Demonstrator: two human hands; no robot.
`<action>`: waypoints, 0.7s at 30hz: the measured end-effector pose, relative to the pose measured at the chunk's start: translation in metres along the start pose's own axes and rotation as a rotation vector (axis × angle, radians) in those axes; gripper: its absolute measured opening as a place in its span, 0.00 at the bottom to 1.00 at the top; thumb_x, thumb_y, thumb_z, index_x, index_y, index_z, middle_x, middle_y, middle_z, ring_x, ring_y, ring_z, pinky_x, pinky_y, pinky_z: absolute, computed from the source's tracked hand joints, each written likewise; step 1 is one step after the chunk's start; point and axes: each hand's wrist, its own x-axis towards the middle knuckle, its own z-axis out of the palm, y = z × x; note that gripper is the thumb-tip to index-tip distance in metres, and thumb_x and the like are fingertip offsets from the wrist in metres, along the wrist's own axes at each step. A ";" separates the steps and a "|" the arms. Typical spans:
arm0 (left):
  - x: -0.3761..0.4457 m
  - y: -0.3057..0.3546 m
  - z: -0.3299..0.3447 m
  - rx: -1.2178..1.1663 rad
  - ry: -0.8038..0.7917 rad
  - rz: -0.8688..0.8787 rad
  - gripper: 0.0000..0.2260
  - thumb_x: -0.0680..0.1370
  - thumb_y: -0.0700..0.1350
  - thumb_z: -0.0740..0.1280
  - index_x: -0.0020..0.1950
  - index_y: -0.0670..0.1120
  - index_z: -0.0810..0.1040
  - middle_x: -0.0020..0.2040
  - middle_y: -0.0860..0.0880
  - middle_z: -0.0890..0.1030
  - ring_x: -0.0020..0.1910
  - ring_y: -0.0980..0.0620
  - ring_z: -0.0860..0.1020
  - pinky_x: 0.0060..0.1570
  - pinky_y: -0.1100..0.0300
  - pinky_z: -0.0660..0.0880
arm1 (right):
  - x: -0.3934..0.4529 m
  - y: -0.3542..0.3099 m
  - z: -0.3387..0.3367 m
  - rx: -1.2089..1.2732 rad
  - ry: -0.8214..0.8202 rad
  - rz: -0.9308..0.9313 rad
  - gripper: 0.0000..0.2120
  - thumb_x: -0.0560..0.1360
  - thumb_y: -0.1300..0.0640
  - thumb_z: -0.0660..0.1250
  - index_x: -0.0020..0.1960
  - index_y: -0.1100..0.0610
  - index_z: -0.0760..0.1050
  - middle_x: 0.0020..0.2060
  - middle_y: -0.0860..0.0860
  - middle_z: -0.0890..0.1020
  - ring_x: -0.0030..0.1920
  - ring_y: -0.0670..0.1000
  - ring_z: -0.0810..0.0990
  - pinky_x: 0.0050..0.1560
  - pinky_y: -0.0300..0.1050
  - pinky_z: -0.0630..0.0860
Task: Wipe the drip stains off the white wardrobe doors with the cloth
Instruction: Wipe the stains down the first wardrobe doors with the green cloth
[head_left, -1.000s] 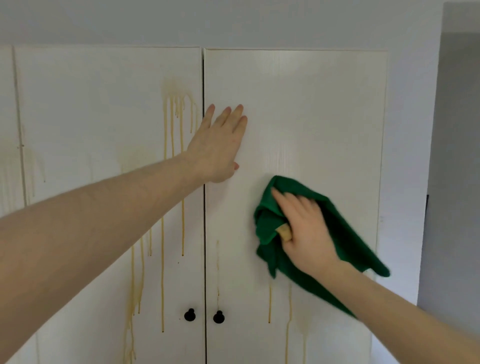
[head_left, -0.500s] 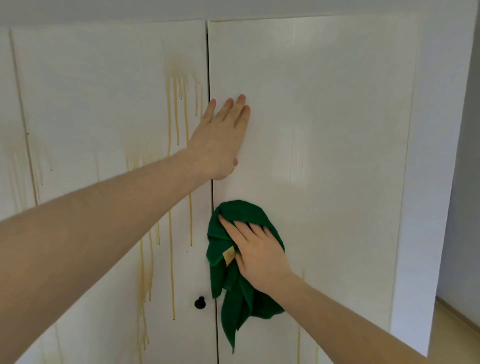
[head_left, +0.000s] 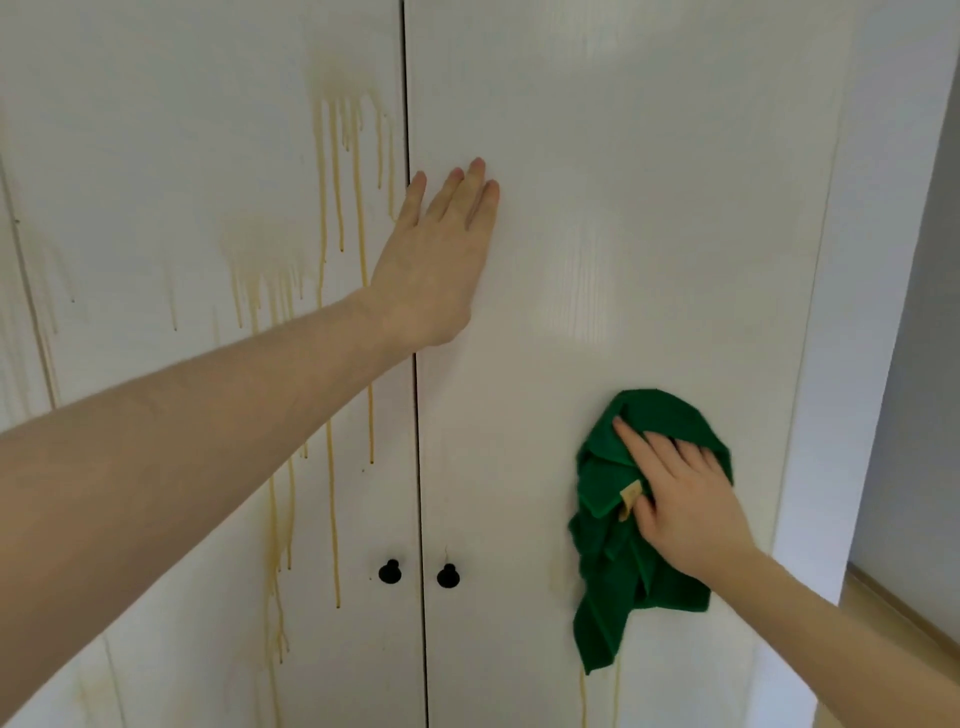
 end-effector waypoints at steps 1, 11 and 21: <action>-0.004 0.003 0.002 0.002 0.034 0.020 0.43 0.74 0.38 0.70 0.82 0.39 0.47 0.82 0.39 0.47 0.82 0.42 0.49 0.79 0.41 0.45 | -0.006 0.011 -0.003 -0.012 -0.006 0.033 0.37 0.73 0.51 0.57 0.82 0.52 0.57 0.60 0.53 0.78 0.54 0.54 0.72 0.55 0.52 0.70; -0.104 0.075 -0.010 -0.506 0.105 0.186 0.31 0.75 0.43 0.71 0.77 0.46 0.66 0.75 0.47 0.68 0.70 0.45 0.70 0.73 0.49 0.61 | -0.030 0.048 -0.030 0.105 0.117 0.225 0.35 0.69 0.61 0.61 0.78 0.59 0.65 0.63 0.58 0.78 0.61 0.60 0.72 0.61 0.56 0.70; -0.189 0.170 -0.013 -1.405 -0.232 -0.260 0.35 0.77 0.52 0.72 0.77 0.65 0.56 0.70 0.67 0.68 0.69 0.62 0.70 0.66 0.58 0.73 | 0.011 -0.049 -0.078 0.902 0.054 0.106 0.21 0.76 0.66 0.70 0.67 0.52 0.78 0.58 0.42 0.83 0.59 0.44 0.81 0.59 0.36 0.75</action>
